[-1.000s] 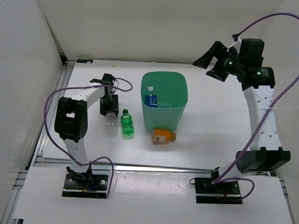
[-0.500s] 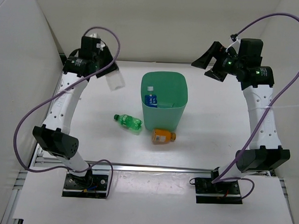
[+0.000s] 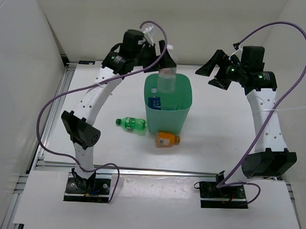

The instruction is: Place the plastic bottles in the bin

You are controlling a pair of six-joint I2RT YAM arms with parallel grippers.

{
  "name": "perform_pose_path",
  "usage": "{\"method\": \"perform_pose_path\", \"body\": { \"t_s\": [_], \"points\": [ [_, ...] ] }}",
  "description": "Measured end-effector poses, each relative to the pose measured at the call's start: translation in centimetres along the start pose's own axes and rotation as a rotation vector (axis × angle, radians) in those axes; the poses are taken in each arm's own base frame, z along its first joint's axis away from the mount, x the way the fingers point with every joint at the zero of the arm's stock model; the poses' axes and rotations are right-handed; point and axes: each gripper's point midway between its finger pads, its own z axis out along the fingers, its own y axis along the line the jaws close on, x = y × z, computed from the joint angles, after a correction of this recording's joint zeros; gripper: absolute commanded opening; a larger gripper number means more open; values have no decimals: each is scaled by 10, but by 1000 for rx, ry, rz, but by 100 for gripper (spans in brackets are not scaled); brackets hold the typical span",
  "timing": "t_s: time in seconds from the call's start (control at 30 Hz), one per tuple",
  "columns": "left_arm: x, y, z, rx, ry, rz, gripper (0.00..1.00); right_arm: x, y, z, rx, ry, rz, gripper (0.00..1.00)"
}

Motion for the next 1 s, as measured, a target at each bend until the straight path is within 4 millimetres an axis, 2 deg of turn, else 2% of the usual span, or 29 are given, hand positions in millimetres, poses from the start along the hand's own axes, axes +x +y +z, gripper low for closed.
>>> {"method": "perform_pose_path", "body": {
  "t_s": [0.1,0.2,0.27,0.37,0.47,0.57,0.63,0.67,0.73,0.8,0.87,1.0],
  "points": [
    [22,-7,11,31,72,12,100,2,-3,-9,7,-18,3,100],
    [24,-10,4,44,77,28,100,3,-2,-18,8,-38,-2,100],
    [24,-7,-7,17,58,41,100,5,-2,-21,8,-45,-4,100],
    [24,18,-38,-136,-21,18,100,9,-4,-21,8,-45,-3,100],
    [24,63,-90,-319,-153,-126,100,11,-8,-18,13,-39,1,100],
    [35,134,-145,-472,-287,-404,100,16,-14,-15,24,-26,14,100],
    [53,186,-168,-554,-335,-623,100,17,-15,-13,26,-21,17,100],
    [65,207,-171,-586,-334,-711,100,18,-16,-13,26,-18,19,100],
    [97,238,-160,-626,-263,-875,100,19,-17,-12,26,-13,22,100],
    [124,256,-142,-655,-175,-991,100,19,-17,-12,25,-13,22,100],
    [137,261,-129,-667,-126,-1064,100,19,-16,-12,21,-11,21,100],
    [137,252,-112,-614,-88,-1170,100,19,-16,-11,19,-10,21,100]
  ]
}}
